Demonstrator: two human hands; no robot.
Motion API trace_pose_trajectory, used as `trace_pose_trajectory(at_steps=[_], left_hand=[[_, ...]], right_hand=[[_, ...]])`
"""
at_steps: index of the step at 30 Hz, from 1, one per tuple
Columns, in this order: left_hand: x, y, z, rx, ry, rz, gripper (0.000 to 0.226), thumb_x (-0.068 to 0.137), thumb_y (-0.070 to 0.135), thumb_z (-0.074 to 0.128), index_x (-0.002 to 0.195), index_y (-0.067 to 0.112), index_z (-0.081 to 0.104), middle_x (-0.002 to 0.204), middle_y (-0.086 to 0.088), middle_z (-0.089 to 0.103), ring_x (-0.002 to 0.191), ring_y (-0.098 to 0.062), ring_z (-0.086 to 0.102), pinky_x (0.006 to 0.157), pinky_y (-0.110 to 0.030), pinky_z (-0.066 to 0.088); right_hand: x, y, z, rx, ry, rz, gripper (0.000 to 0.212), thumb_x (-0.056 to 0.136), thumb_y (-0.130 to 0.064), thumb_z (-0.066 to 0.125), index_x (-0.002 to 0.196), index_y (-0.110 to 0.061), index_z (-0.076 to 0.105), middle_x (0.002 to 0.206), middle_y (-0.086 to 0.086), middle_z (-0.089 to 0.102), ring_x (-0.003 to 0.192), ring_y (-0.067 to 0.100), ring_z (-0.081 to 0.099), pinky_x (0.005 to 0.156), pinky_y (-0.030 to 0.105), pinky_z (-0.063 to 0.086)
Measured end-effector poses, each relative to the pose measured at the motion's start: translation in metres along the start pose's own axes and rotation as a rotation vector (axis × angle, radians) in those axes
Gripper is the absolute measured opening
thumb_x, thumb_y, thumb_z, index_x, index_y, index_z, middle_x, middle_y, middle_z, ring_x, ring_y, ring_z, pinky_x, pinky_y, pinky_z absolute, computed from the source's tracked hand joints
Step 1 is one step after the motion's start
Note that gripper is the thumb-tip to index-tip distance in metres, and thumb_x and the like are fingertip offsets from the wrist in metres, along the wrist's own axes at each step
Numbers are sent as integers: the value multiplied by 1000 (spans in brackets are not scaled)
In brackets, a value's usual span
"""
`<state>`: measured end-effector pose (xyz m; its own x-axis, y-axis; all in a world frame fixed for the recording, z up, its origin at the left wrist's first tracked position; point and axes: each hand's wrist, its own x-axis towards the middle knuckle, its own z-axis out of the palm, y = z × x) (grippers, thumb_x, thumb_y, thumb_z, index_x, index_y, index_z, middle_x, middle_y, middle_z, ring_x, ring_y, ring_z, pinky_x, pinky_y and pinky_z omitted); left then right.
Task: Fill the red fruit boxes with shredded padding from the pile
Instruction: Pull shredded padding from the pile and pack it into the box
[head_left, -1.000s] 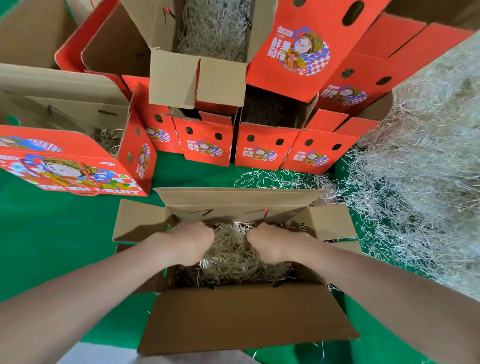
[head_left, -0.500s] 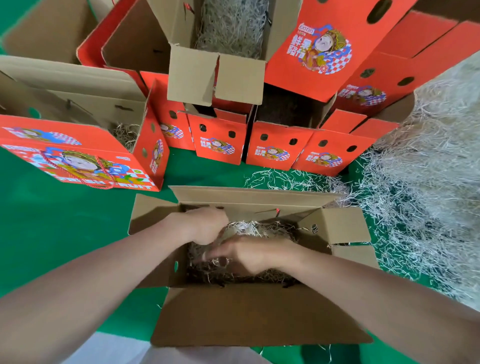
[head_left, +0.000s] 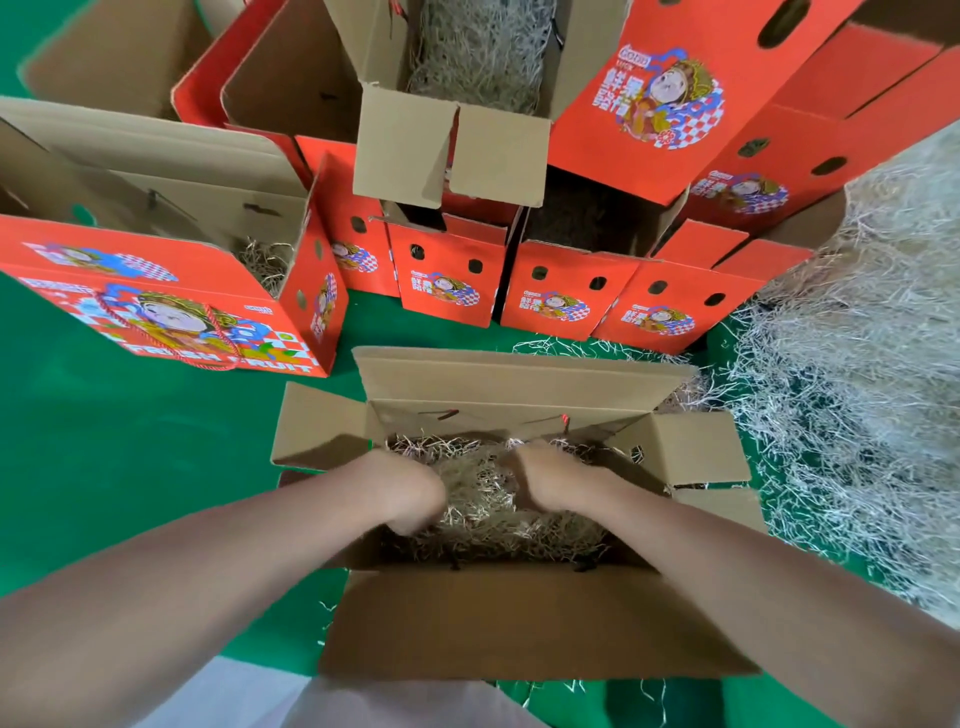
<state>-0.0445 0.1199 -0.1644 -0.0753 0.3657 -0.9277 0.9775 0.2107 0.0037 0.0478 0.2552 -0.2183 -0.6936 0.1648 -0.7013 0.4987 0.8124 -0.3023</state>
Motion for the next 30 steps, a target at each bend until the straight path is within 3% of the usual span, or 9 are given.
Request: trace_pose_trajectory(at_steps=[5, 7, 11, 13, 16, 20, 23, 27, 30], left_hand=[[25, 12, 18, -2, 119, -15, 46, 93, 9, 49, 138, 2, 39, 143, -15, 38, 126, -31, 44, 91, -35, 44], [31, 10, 26, -48, 84, -27, 54, 95, 10, 43, 146, 6, 25, 154, -13, 18, 139, -32, 24, 109, -43, 32], [39, 1, 37, 66, 71, -110, 59, 97, 19, 36, 149, 11, 10, 156, -12, -10, 142, -33, -14, 114, -54, 2], [40, -3, 35, 171, 99, -133, 56, 98, 23, 35, 149, 15, 14, 157, -10, -10, 141, -32, -18, 111, -59, -7], [36, 0, 21, 162, 113, -109, 49, 96, 16, 41, 144, 14, 31, 155, -13, 14, 143, -34, 2, 112, -61, 2], [26, 5, 12, -19, 346, -117, 35, 90, 0, 44, 122, 5, 57, 123, -18, 56, 110, -35, 56, 87, -42, 50], [28, 3, 26, -3, 261, -104, 39, 93, 6, 45, 132, 5, 48, 132, -17, 50, 120, -32, 49, 98, -40, 43], [36, 8, 41, -56, -54, 101, 36, 92, 9, 45, 127, 5, 53, 130, -16, 52, 118, -31, 50, 100, -41, 41], [31, 8, 35, -99, -76, 114, 32, 93, 7, 45, 123, 3, 55, 124, -16, 55, 113, -32, 53, 94, -37, 43]], right_hand=[[30, -11, 33, 235, -64, 41, 39, 97, -11, 39, 132, -25, 47, 122, 13, 57, 96, 30, 63, 83, 39, 53], [34, -13, 43, 80, -198, 24, 55, 93, -5, 43, 143, -25, 31, 137, 15, 43, 91, 24, 60, 79, 35, 52], [19, -15, 56, -331, -403, 44, 49, 97, -18, 37, 145, -11, 27, 155, 16, 8, 140, 38, 12, 110, 49, 18], [9, -18, 46, -327, -447, 37, 47, 95, -13, 40, 141, -2, 34, 150, 20, 23, 136, 39, 25, 104, 45, 33], [-6, -27, 26, -198, -409, 1, 45, 91, 0, 44, 135, -8, 46, 133, 14, 50, 104, 28, 59, 67, 27, 50], [-8, -28, 21, -172, -23, -53, 25, 86, 5, 49, 109, 1, 58, 107, 14, 59, 94, 29, 60, 81, 35, 52], [-3, -23, 22, -111, -22, -6, 37, 93, -10, 41, 130, -6, 45, 134, 18, 45, 109, 30, 53, 92, 41, 47], [1, -23, 20, -160, -177, -163, 55, 97, -21, 40, 148, -19, 20, 145, 13, 35, 66, -3, 34, 62, 13, 35], [1, -27, 17, -71, -178, -269, 54, 100, -24, 38, 148, -21, 16, 151, 9, 24, 88, 8, 51, 75, 16, 48]])
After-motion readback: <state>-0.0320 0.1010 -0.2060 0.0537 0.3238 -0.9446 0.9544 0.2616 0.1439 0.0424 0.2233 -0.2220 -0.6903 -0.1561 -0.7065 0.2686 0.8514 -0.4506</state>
